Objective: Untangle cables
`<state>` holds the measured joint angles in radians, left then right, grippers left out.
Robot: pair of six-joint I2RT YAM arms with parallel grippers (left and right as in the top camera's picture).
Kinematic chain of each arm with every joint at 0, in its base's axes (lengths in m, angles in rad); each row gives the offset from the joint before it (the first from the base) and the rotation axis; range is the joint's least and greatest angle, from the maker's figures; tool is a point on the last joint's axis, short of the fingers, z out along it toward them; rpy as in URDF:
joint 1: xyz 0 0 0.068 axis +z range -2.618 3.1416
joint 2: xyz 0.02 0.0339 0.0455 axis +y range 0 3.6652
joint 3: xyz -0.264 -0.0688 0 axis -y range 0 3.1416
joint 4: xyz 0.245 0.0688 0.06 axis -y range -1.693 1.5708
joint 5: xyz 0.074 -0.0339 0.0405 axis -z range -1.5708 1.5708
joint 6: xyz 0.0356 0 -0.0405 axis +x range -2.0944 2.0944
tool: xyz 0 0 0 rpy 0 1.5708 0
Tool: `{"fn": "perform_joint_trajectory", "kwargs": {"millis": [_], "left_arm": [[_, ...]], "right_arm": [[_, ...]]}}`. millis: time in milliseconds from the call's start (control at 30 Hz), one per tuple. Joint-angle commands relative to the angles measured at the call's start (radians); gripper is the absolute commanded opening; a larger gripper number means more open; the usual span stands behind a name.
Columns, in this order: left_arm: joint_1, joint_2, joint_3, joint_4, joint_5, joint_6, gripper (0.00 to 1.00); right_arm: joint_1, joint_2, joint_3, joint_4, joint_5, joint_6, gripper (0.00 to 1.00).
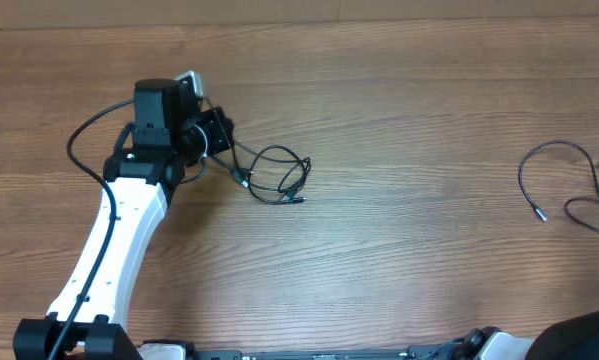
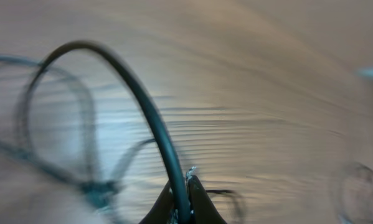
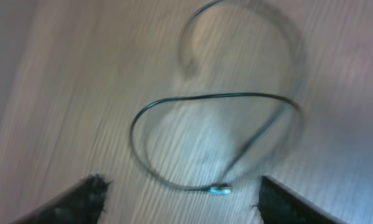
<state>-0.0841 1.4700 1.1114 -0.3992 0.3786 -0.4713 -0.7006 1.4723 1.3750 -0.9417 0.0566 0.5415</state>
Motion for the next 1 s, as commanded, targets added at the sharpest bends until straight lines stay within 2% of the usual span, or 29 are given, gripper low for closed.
{"fn": "perform_joint_trajectory", "kwargs": {"millis": [0,133,233,300,367,500,567,667,767,967], "left_arm": [[0.005,-0.014,0.004,0.121,0.389,0.046,0.04],[0.002,-0.013,0.004,0.335,0.639,0.031,0.04],[-0.004,-0.013,0.004,0.444,0.711,-0.014,0.04],[-0.01,-0.013,0.004,0.474,0.703,-0.022,0.04],[-0.011,-0.012,0.004,0.452,0.641,-0.021,0.08],[-0.011,-0.011,0.004,0.286,0.417,0.053,0.38],[-0.011,-0.011,0.004,0.169,0.259,0.08,0.45],[-0.011,-0.011,0.004,0.007,0.041,0.091,0.47],[-0.011,-0.011,0.004,-0.11,-0.109,0.09,0.48],[-0.018,-0.008,0.004,-0.239,-0.119,0.09,0.5]], "right_arm": [[0.0,-0.023,0.034,0.005,-0.378,-0.206,0.88],[0.027,-0.023,0.034,-0.014,-0.64,-0.378,0.98],[0.07,-0.023,0.034,-0.048,-0.659,-0.415,1.0],[0.119,-0.023,0.033,-0.07,-0.657,-0.453,1.0],[0.181,-0.022,0.032,-0.087,-0.657,-0.493,1.0],[0.331,-0.004,0.032,-0.106,-0.621,-0.521,1.0],[0.407,0.014,0.032,-0.112,-0.592,-0.52,1.0],[0.517,0.051,0.032,-0.111,-0.569,-0.52,1.0],[0.621,0.097,0.032,-0.105,-0.555,-0.516,1.0],[0.799,0.209,0.032,-0.104,-0.507,-0.412,1.0]]}}
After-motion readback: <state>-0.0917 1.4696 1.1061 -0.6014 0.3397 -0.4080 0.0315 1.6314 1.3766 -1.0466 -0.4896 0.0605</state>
